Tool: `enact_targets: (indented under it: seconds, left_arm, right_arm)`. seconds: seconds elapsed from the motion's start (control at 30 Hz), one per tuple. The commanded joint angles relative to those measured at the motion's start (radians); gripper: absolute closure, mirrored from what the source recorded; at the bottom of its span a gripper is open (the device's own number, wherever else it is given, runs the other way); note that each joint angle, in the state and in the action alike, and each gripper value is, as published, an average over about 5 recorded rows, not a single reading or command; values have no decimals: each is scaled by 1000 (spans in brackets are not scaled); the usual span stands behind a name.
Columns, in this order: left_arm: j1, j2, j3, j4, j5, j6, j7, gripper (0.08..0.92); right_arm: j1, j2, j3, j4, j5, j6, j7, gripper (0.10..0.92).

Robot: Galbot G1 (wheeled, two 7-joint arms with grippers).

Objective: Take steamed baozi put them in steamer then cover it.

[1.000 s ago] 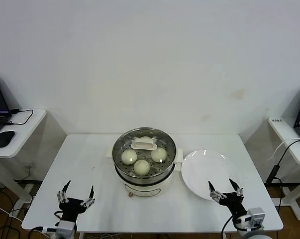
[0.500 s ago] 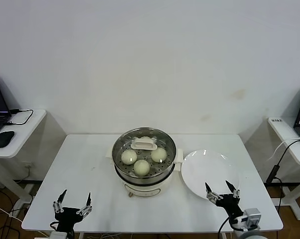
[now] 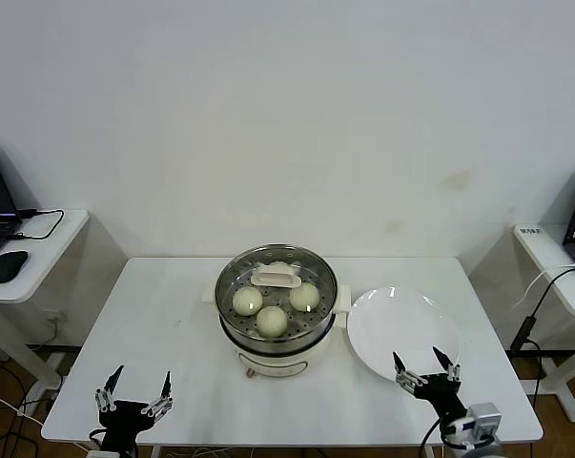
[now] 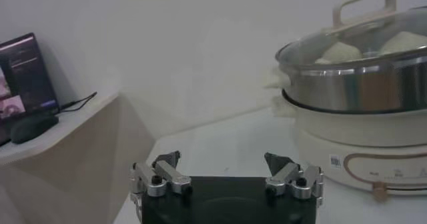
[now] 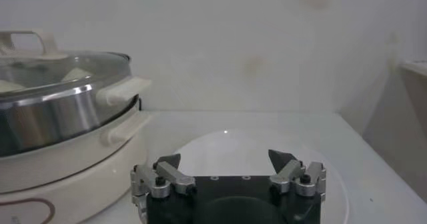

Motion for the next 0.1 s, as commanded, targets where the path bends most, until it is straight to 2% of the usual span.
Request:
enact_targets:
  seconds: [0.03, 0.1]
  left_arm:
    - [10, -1, 0, -13, -8, -3, 6, 177]
    - [11, -1, 1, -14, -7, -3, 8, 177]
  right_arm:
    - [-7, 0, 6, 8, -22, -4, -3, 203]
    - [-8, -1, 8, 7, -22, -5, -3, 203]
